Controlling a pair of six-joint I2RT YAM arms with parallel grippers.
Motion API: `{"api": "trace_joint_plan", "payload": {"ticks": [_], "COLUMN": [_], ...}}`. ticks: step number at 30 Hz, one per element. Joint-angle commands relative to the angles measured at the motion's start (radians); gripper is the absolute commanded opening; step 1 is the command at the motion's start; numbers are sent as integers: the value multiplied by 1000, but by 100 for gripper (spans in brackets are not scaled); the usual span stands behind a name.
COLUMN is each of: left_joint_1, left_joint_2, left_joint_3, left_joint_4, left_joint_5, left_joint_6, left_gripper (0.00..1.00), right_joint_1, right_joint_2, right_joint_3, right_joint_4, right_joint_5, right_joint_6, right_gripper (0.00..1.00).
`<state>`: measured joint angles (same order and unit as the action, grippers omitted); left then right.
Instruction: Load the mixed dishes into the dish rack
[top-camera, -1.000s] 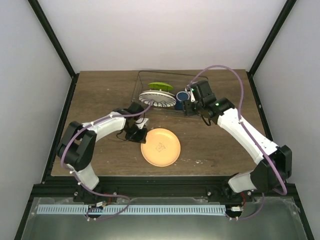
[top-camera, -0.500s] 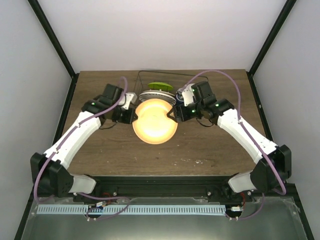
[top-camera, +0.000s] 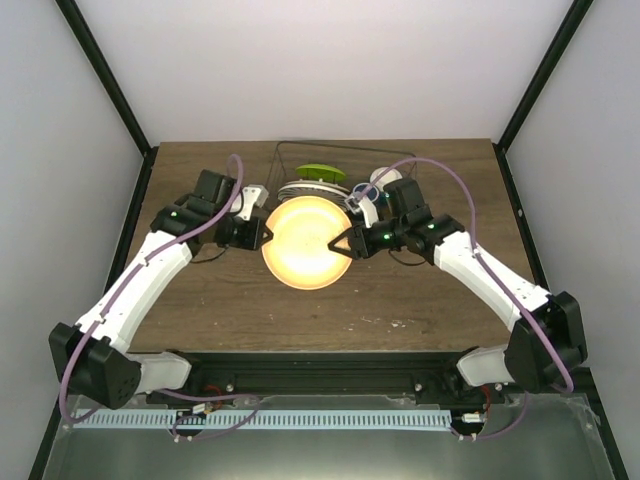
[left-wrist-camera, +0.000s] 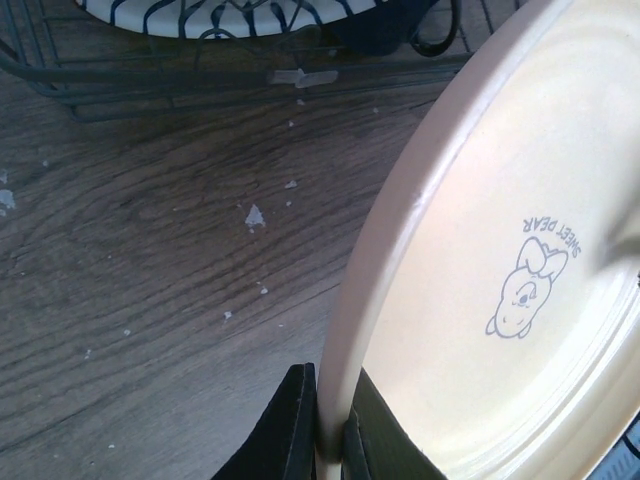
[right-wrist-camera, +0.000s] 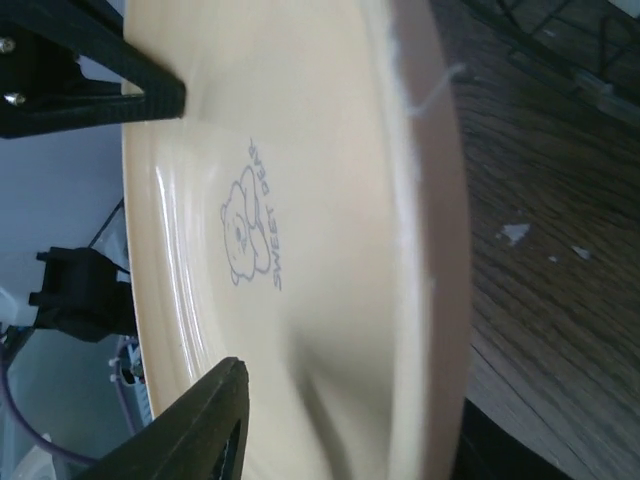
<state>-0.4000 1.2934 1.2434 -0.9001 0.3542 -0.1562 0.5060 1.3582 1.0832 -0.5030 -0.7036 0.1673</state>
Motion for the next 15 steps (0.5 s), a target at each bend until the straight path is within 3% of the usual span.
{"api": "trace_joint_plan", "payload": {"ticks": [1, 4, 9, 15], "left_joint_1": [0, -1, -2, -1], "left_joint_2": [-45, -55, -59, -63], "left_joint_3": [-26, -47, -62, -65], "left_joint_4": [78, 114, 121, 110], "left_joint_5": [78, 97, 84, 40], "left_joint_6": [-40, -60, -59, -54], "left_gripper": [0, 0, 0, 3], "right_joint_1": [-5, -4, -3, -3], "right_joint_2": [-24, -8, 20, 23], "right_joint_3": [-22, -10, 36, 76], "right_joint_4": [184, 208, 154, 82], "right_joint_5": [-124, -146, -156, -84], "right_joint_6": [40, 32, -39, -149], "right_gripper": [39, 28, 2, 1]}}
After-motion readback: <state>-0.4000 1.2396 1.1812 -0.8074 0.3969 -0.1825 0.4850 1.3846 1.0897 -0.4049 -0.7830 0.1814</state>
